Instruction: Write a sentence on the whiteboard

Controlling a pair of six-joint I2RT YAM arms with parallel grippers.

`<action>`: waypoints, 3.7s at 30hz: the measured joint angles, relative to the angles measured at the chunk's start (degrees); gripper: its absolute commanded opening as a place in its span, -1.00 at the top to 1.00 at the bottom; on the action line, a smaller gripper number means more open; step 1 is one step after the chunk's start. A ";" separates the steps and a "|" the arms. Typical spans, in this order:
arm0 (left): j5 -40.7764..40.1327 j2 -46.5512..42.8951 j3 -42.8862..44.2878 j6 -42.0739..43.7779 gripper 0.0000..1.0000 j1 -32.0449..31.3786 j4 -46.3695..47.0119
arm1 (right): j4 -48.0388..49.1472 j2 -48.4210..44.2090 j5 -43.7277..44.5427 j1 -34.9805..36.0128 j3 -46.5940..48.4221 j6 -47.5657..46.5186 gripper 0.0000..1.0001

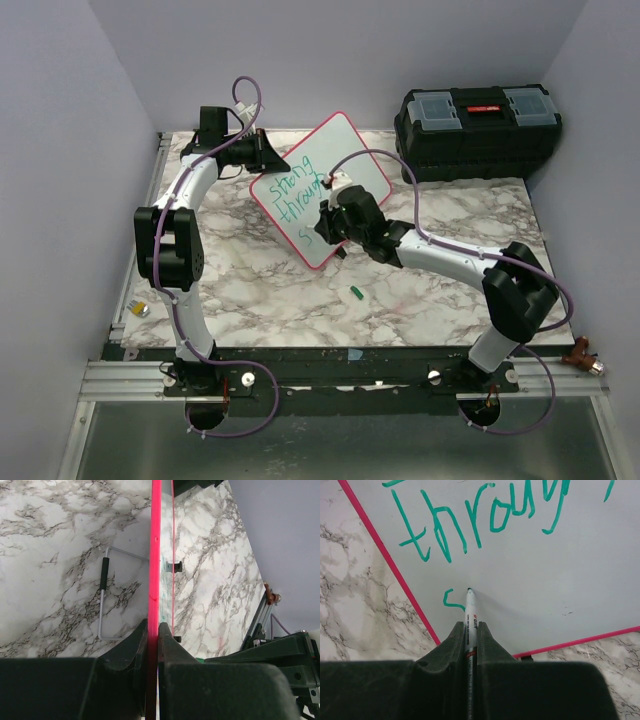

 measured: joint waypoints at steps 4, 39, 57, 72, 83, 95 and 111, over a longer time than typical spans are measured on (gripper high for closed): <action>0.00 0.00 0.02 0.00 1.00 0.00 0.00 | -0.04 0.09 2.12 0.24 0.35 -0.02 0.99; 0.20 0.02 0.02 -0.02 1.00 -0.02 -0.35 | -1.25 1.44 3.15 0.22 6.12 -0.50 0.99; 0.20 0.04 0.02 0.00 1.00 0.11 -0.46 | -0.31 1.55 3.13 0.22 3.39 0.15 0.99; 0.20 0.04 0.02 -0.02 1.00 0.11 -0.39 | -0.57 -1.95 1.75 0.22 -4.07 1.70 0.99; 0.22 0.04 0.02 -0.02 1.00 0.11 -0.35 | -2.71 -2.93 1.77 0.22 -5.86 2.34 0.99; 0.24 0.04 0.02 -0.07 1.00 0.09 -0.33 | -3.65 -2.93 3.67 0.24 -5.57 2.32 0.99; 0.26 0.04 0.02 -0.13 1.00 0.09 -0.37 | -5.79 -1.01 6.80 0.22 1.68 0.28 0.99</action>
